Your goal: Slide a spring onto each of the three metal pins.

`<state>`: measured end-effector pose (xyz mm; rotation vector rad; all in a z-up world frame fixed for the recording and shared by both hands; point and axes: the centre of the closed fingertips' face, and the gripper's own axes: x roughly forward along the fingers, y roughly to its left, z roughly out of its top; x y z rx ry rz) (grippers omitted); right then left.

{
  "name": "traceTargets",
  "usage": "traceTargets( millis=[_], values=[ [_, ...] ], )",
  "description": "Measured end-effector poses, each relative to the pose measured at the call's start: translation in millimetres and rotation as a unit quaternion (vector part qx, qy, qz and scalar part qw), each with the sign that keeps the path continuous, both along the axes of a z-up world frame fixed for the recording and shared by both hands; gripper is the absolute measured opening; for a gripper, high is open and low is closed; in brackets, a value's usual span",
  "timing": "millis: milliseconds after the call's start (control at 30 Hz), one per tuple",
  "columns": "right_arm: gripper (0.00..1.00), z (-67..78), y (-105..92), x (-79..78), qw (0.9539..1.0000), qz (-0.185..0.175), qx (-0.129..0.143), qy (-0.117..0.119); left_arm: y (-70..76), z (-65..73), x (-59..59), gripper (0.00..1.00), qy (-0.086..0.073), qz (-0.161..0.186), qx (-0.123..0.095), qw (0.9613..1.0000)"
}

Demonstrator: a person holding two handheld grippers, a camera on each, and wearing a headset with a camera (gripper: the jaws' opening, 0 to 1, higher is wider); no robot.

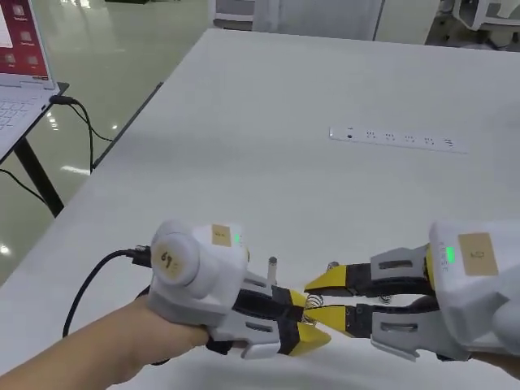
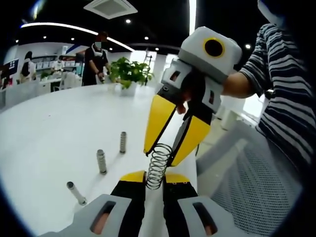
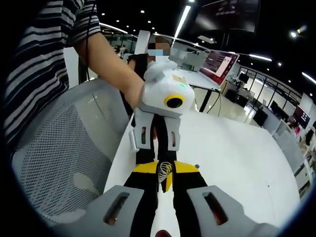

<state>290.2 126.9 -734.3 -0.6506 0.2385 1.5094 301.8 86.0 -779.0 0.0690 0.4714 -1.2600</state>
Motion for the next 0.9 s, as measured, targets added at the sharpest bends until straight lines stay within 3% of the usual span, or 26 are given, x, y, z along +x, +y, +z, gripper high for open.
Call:
traceTargets(
  millis=[633, 900],
  values=[
    [0.07, -5.0, 0.0, 5.6, 0.9998, 0.000, -0.013, -0.016, 4.4, 2.4, 4.1, 0.10, 0.004, 0.016, -0.004, 0.9999],
    [0.07, -7.1, 1.3, 7.2, 0.9998, -0.002, -0.014, -0.017, 9.4, 0.3, 6.1, 0.14, 0.013, 0.027, -0.005, 0.9995]
  ],
)
